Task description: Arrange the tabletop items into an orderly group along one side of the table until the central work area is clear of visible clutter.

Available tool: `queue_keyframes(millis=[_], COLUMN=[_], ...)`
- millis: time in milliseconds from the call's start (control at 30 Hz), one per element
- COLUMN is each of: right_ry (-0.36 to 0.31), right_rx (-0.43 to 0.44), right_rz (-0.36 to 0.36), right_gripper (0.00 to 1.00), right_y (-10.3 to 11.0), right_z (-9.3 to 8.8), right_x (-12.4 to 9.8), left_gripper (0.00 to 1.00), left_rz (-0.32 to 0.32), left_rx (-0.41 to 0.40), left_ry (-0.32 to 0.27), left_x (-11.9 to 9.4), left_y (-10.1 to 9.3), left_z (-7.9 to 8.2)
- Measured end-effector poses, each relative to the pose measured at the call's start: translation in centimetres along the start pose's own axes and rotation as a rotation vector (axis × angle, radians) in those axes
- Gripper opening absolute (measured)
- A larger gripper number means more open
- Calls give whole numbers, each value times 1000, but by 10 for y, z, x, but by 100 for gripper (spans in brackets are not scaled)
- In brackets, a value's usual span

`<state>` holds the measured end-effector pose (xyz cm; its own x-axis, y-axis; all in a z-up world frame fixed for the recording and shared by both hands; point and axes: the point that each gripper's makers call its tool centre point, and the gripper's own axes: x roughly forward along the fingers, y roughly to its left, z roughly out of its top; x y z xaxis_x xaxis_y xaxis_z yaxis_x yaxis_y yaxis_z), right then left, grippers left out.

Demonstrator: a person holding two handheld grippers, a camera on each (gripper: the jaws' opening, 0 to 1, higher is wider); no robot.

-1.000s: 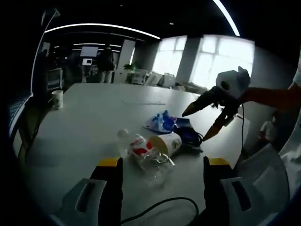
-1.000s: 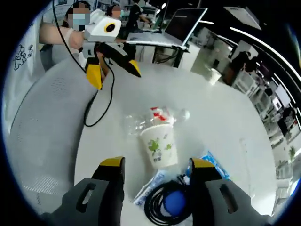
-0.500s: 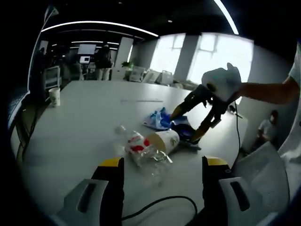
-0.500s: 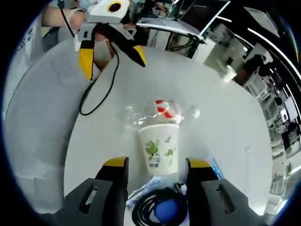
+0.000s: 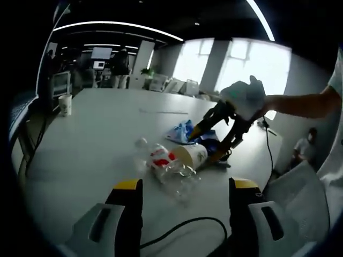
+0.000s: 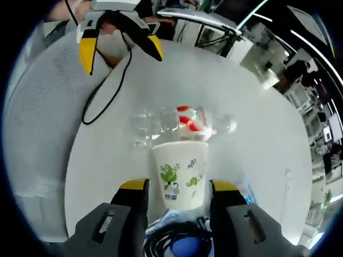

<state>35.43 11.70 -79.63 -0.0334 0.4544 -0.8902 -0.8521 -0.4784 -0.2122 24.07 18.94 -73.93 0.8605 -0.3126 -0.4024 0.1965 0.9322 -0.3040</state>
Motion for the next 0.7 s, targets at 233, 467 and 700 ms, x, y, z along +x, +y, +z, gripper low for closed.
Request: queue_keyframes(millis=[233, 467, 700], right_ry=[12, 21, 26], right_rx=[-4, 2, -2], right_rz=[9, 18, 25], right_gripper=[40, 39, 37], right_y=[0, -1, -1], right_z=[-1, -2, -2], right_x=[5, 9, 14], left_gripper=[62, 62, 62], left_rz=[13, 14, 11], left_rx=[-15, -27, -33], left_ry=[-1, -2, 1], left_x=[-4, -3, -2], left_y=[6, 7, 6], left_z=[-2, -4, -5])
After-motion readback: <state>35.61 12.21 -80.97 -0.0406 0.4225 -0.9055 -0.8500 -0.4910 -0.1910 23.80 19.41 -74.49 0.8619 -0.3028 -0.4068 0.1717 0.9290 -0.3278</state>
